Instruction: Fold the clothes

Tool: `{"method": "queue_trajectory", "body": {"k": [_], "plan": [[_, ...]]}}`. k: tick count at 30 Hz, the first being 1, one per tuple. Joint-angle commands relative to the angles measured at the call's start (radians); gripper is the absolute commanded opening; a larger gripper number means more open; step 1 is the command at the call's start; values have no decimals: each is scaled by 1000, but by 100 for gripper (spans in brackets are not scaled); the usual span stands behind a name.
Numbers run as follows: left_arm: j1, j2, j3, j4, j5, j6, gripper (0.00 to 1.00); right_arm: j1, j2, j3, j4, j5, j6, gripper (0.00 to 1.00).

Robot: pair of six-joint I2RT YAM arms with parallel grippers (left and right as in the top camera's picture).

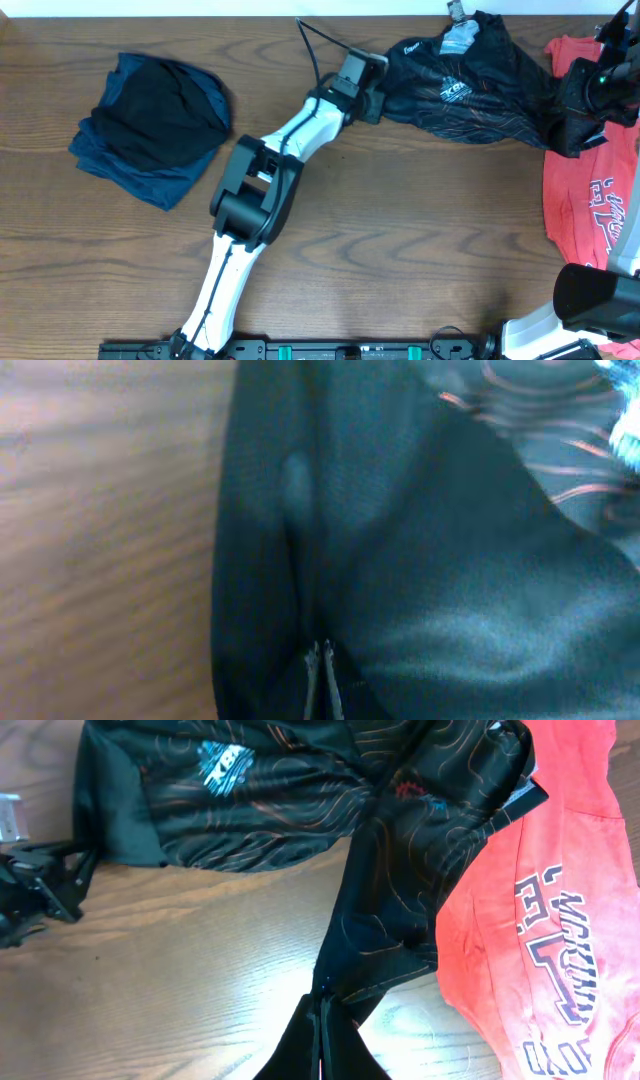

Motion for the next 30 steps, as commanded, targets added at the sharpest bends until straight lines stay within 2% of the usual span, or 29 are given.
{"method": "queue_trajectory", "body": {"k": [1,9,18,22,25,29,30], "plan": [[71,40,-33,-130,-29,13,6,4,-5,1,-4,-1,-11,1],[254,40,-33,-473,-50,12,6,3,-5,1,-23,11,-18,1],[486,10,-33,-610,-50,5,6,-6,-5,1,-81,173,-2,1],[505,-65,-33,-663,-42,8,6,-25,-5,1,-104,297,49,1],[484,-160,-33,-678,51,27,7,-41,-5,1,-112,326,62,1],[429,-294,-33,-622,129,29,15,-72,-5,1,-121,364,78,1],[414,-313,-33,-601,132,29,22,-78,-5,1,-125,393,97,1]]}}
